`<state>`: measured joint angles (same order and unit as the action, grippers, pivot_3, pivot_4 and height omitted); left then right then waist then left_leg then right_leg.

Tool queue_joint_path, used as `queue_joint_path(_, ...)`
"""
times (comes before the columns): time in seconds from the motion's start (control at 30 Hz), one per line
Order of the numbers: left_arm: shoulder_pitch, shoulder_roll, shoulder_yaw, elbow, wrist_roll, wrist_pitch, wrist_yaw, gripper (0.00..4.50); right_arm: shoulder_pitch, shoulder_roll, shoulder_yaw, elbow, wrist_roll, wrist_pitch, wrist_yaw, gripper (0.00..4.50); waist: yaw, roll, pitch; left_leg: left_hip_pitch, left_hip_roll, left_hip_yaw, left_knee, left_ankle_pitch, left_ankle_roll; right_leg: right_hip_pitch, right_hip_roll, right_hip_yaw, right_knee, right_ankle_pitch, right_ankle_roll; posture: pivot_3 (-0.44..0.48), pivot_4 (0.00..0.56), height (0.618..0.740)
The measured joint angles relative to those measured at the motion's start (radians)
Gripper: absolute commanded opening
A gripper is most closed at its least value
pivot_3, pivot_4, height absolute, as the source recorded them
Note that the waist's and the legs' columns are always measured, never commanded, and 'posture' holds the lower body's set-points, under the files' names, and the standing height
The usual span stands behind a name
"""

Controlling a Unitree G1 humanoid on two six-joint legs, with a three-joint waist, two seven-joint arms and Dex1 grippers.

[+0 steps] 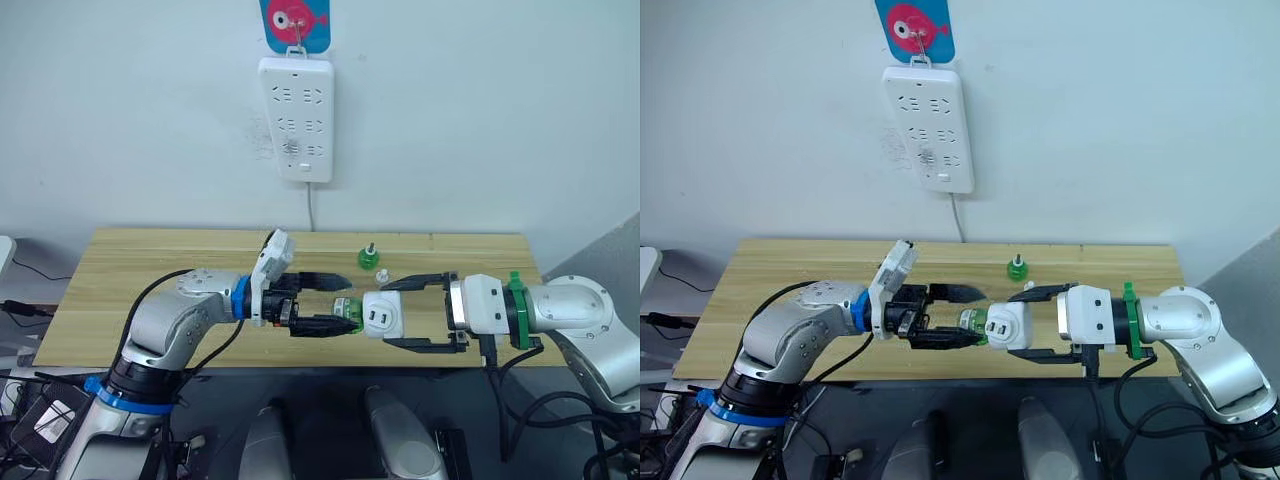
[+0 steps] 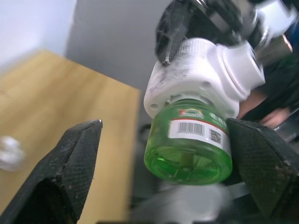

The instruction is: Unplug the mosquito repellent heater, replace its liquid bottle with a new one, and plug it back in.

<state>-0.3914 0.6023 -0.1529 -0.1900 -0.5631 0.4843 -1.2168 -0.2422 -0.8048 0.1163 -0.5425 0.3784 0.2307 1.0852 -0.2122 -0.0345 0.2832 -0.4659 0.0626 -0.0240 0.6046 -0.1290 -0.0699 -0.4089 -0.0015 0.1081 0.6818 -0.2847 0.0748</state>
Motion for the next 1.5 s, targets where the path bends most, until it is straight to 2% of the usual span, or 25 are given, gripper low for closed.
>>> queue_joint_path(0.1,0.033,0.033,-0.002,0.015,0.135,-0.2,-0.012,4.33,0.003,-0.03,-0.023,-0.009,0.023,0.076,-0.017,3.0,0.0,0.0,0.0,0.0,0.0,0.0,0.0,0.0,0.0,0.0,0.0,0.0,0.0,0.0,-0.001,-0.307,0.281,0.724)
queue_joint_path(0.23,0.052,0.039,-0.017,0.016,0.236,-0.34,-0.005,4.33,-0.011,-0.06,-0.024,-0.029,0.046,0.207,-0.042,3.0,0.0,0.0,0.0,0.0,0.0,0.001,0.0,0.0,0.0,0.0,-0.001,0.002,0.0,-0.001,-0.002,-0.301,0.279,0.724)
queue_joint_path(0.4,0.064,-0.009,-0.058,0.004,0.251,-0.314,0.03,4.33,-0.071,-0.09,-0.013,-0.053,0.05,0.317,-0.046,3.0,0.0,0.0,0.0,0.0,0.0,0.001,0.0,0.0,0.0,0.0,-0.001,0.001,0.0,0.0,0.0,-0.299,0.278,0.724)
queue_joint_path(0.57,0.015,-0.046,-0.089,0.003,0.249,-0.175,0.072,4.33,-0.113,-0.094,0.029,-0.066,0.049,0.398,-0.046,3.0,-0.001,0.0,0.0,0.0,0.0,0.001,0.0,0.0,0.0,0.0,-0.001,0.001,0.0,0.0,0.0,-0.304,0.277,0.724)
queue_joint_path(0.87,-0.054,-0.079,-0.16,0.033,0.254,-0.156,0.033,4.33,-0.161,-0.09,0.064,-0.084,0.06,0.475,-0.045,3.0,-0.004,0.0,0.0,0.0,0.0,0.001,0.0,0.0,0.0,0.0,0.0,0.001,0.0,0.0,0.0,-0.314,0.277,0.724)
queue_joint_path(0.97,-0.056,-0.08,-0.161,0.033,0.254,-0.148,0.026,3.71,-0.161,-0.09,0.064,-0.086,0.069,0.482,-0.045,3.0,-0.006,0.0,0.0,0.0,0.0,0.001,0.0,0.0,0.0,0.0,0.0,0.001,0.0,0.0,0.0,-0.312,0.277,0.724)
queue_joint_path(1.1,-0.062,-0.077,-0.167,0.032,0.254,-0.136,0.007,2.48,-0.16,-0.089,0.064,-0.093,0.074,0.488,-0.054,3.0,-0.006,0.0,0.0,0.0,0.0,0.001,0.0,0.0,0.0,0.0,0.0,0.001,0.0,0.0,0.0,-0.31,0.278,0.724)
queue_joint_path(1.13,-0.062,-0.075,-0.171,0.029,0.254,-0.132,0.003,2.29,-0.159,-0.091,0.064,-0.093,0.074,0.489,-0.053,3.0,-0.006,0.0,0.0,0.0,0.0,0.001,0.0,0.0,0.0,0.0,0.0,0.001,0.0,0.0,0.0,-0.31,0.278,0.724)
queue_joint_path(1.4,-0.059,-0.072,-0.175,-0.001,0.245,-0.088,-0.001,2.29,-0.166,-0.106,0.054,-0.098,0.118,0.528,-0.038,3.0,-0.006,0.0,0.0,0.0,0.0,0.001,0.0,0.0,0.0,0.0,0.0,0.001,0.0,0.0,0.0,-0.311,0.279,0.724)
queue_joint_path(1.5,-0.059,-0.075,-0.174,-0.004,0.23,-0.068,0.002,2.29,-0.166,-0.114,0.036,-0.101,0.151,0.542,-0.034,4.03,-0.007,0.0,0.0,0.0,0.0,0.001,0.0,0.0,0.0,0.0,0.0,0.001,0.0,0.0,0.0,-0.315,0.28,0.724)
